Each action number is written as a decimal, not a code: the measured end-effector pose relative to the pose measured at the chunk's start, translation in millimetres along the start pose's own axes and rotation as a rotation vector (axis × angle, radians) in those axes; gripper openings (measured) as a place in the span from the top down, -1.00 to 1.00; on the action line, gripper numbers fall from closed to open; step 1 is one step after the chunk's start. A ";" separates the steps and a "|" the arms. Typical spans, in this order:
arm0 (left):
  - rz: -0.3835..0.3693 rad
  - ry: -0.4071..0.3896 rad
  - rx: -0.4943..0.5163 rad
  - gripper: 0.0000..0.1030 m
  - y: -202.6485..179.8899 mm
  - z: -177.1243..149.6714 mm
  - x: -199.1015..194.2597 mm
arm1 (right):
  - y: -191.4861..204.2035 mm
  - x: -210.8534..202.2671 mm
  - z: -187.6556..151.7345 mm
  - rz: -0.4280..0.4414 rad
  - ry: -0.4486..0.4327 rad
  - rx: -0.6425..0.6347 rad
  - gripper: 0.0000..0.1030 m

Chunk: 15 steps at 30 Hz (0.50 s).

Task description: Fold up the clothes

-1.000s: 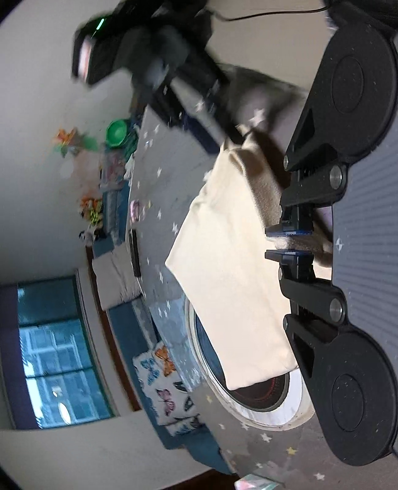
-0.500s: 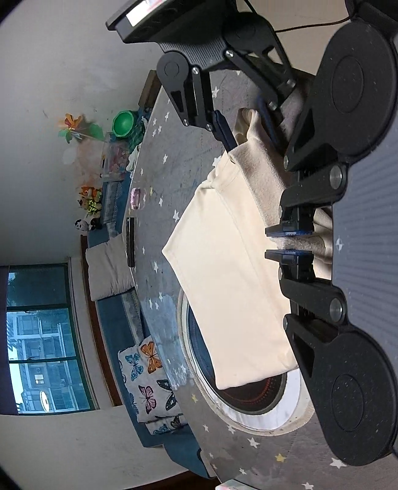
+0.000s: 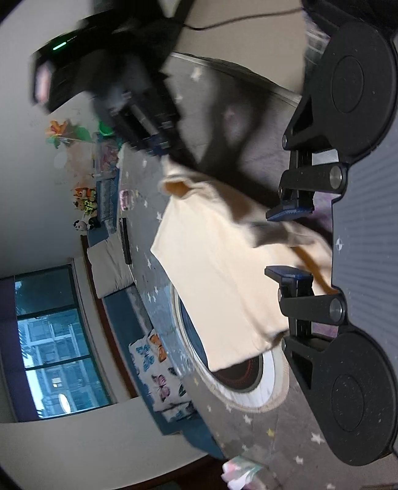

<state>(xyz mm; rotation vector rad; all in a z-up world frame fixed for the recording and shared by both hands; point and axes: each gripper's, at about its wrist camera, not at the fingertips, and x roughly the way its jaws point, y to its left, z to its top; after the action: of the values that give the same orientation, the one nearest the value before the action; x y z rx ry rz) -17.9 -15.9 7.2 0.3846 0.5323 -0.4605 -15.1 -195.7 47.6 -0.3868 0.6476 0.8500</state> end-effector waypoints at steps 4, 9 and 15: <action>0.045 0.015 0.060 0.17 -7.4 -10.0 7.2 | -4.1 -2.5 5.8 0.005 0.005 0.026 0.86; 0.128 0.003 0.158 0.08 -15.7 -18.5 11.6 | -6.5 -1.2 9.6 0.005 0.008 0.040 0.85; 0.182 0.020 0.263 0.55 -18.6 -27.5 17.6 | -3.8 -0.1 5.8 -0.011 0.010 0.041 0.86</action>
<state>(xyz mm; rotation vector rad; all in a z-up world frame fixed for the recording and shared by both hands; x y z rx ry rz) -24.7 -24.1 -28.8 0.6847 0.4518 -0.3512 -10.1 -194.8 52.2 -0.3576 0.6703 0.8235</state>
